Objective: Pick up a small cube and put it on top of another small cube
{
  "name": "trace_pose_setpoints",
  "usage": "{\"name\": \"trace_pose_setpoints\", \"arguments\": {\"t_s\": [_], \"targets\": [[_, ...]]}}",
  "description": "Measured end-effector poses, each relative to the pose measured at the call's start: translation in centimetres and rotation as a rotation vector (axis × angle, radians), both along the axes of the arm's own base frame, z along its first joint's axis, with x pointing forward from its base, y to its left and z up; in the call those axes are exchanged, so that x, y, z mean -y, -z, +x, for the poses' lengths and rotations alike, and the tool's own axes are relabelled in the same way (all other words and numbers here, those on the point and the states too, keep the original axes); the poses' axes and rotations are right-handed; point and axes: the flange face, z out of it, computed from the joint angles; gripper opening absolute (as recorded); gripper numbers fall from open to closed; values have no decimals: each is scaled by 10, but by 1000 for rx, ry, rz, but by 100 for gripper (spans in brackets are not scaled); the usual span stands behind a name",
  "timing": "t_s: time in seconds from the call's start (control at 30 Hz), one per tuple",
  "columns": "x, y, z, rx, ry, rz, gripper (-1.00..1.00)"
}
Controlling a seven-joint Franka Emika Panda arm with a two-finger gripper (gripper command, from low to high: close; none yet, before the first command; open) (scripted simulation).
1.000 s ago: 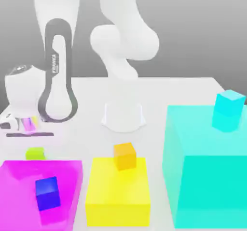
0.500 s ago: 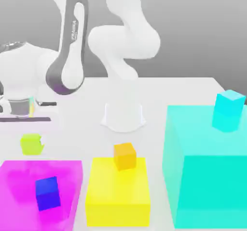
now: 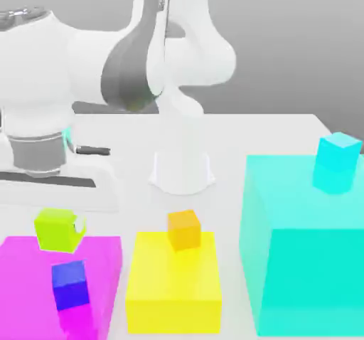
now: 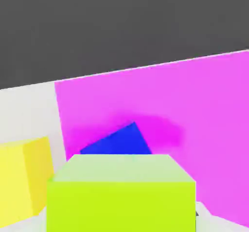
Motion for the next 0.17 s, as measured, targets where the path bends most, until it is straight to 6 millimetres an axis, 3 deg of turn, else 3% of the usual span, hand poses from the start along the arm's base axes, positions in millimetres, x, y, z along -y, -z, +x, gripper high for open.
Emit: {"name": "trace_pose_setpoints", "arguments": {"t_s": [0.03,0.07,0.17], "targets": [[1,14,0,0,5,-1,-100],[2,25,-1,-1,7,-2,100],[2,25,-1,-1,7,-2,100]]}}
